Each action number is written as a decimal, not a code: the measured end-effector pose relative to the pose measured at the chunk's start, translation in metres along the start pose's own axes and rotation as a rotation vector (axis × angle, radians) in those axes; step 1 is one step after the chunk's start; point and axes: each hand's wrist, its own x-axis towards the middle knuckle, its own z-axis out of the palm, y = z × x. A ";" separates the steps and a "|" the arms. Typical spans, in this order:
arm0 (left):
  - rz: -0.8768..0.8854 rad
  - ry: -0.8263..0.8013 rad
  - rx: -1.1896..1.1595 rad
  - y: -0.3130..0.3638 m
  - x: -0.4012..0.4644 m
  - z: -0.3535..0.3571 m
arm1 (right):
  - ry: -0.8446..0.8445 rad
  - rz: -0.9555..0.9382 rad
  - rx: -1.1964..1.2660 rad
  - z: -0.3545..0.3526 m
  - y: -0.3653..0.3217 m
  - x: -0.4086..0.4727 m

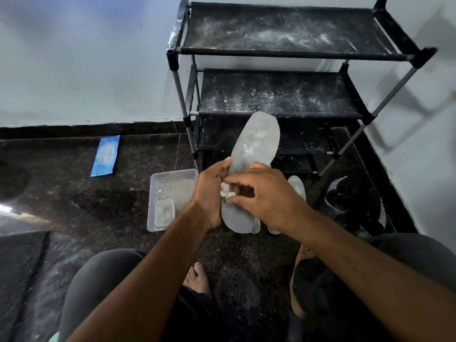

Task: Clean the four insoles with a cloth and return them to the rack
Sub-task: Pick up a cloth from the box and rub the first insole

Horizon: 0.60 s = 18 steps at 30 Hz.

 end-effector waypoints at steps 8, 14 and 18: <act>-0.010 -0.037 0.012 -0.001 -0.002 0.002 | 0.000 0.026 0.044 0.001 0.000 0.003; 0.013 0.006 0.052 0.000 -0.004 0.002 | -0.055 -0.107 -0.091 0.006 -0.001 -0.006; 0.004 -0.086 -0.064 0.006 -0.003 -0.002 | -0.171 -0.174 -0.016 0.007 -0.008 -0.014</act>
